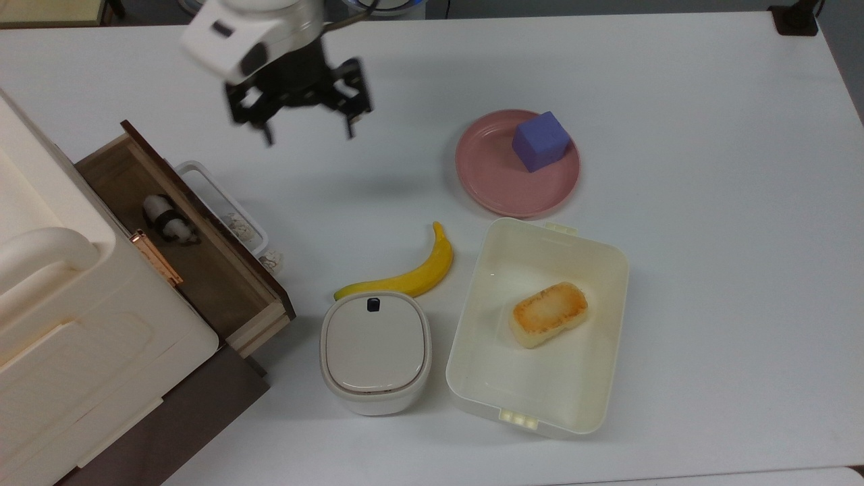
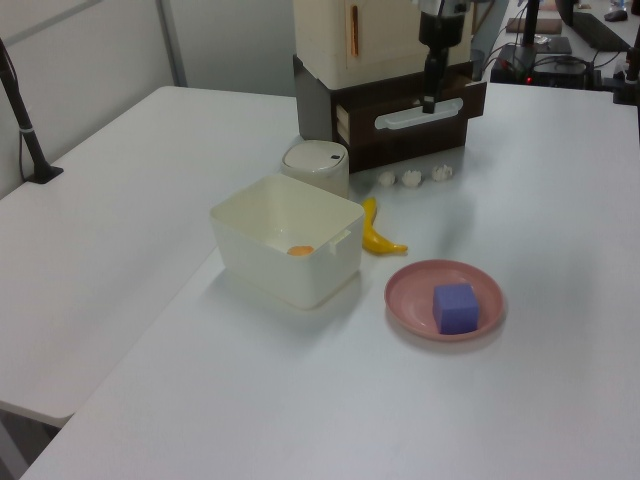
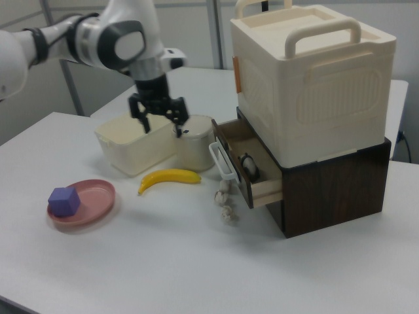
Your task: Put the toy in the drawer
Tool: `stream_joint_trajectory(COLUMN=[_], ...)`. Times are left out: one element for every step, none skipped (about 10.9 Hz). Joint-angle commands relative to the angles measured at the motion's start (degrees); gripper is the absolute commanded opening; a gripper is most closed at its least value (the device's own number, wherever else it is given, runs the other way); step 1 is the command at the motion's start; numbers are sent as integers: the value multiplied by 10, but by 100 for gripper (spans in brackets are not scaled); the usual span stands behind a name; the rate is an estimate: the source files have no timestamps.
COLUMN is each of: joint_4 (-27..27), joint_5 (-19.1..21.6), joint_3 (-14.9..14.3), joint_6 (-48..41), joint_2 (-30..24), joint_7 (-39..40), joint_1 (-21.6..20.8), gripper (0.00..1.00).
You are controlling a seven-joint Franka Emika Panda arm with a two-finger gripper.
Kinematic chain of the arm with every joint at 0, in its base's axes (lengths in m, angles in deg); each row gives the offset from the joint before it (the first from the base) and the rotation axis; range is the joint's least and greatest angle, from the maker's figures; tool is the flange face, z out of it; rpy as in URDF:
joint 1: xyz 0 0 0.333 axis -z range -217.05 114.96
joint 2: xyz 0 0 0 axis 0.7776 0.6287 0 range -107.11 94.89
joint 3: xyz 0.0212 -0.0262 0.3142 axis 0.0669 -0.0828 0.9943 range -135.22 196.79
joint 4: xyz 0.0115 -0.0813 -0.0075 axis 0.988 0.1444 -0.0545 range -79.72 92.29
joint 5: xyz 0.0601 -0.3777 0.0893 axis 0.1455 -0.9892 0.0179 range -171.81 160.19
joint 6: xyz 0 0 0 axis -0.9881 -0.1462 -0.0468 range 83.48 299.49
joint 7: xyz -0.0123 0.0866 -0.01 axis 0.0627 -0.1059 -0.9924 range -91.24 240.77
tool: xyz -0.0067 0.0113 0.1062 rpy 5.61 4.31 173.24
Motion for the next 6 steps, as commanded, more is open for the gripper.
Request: stream_joint_trajectory(joint_4=[29,35,34,34,34,35], joint_5=[-64,-75,-76,-75,-74,-74], joint_3=[189,227,231,231,232,232], joint_6=[-77,-84,-92,-101,-100,-99], joint_2=[-58,-70,-71,-73,-74,-74], joint_7=[-167,-196,-197,-194,-193,-193], joint_1=[127,154,156,157,162,161], gripper=[100,100,100,100,100,100])
